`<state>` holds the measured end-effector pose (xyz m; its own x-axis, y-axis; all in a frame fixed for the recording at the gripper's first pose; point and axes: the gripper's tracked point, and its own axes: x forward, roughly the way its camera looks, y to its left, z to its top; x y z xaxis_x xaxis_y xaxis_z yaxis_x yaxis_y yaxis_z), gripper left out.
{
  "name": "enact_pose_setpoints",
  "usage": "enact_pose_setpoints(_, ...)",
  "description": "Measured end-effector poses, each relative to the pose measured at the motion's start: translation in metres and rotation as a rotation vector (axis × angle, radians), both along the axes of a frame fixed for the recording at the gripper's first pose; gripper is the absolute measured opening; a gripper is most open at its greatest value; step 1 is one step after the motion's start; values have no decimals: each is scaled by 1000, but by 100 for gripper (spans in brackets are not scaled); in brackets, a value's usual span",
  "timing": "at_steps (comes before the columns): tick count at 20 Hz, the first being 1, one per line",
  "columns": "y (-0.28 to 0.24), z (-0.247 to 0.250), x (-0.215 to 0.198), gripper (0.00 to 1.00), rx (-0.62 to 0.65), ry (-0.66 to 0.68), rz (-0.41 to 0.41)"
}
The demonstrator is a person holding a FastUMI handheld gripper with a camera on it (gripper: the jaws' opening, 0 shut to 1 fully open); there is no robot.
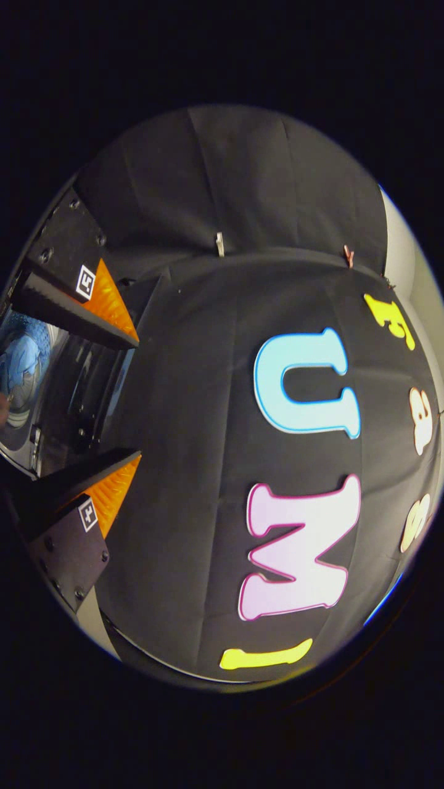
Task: Put the clothes into the washing machine and then close the washing machine lid.
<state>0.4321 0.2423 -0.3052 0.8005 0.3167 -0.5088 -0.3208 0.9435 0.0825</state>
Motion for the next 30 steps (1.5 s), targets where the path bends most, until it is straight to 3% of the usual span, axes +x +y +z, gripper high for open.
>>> enact_pose_setpoints(5,-27,-20,21,100,-29,47,-107)
enact_pose_setpoints(11,-36,-32,28,100,-26,74,-140)
enact_pose_setpoints(14,-39,-38,29,100,51,126,-155)
enact_pose_setpoints(30,-37,-25,-24,100,3,98,-186)
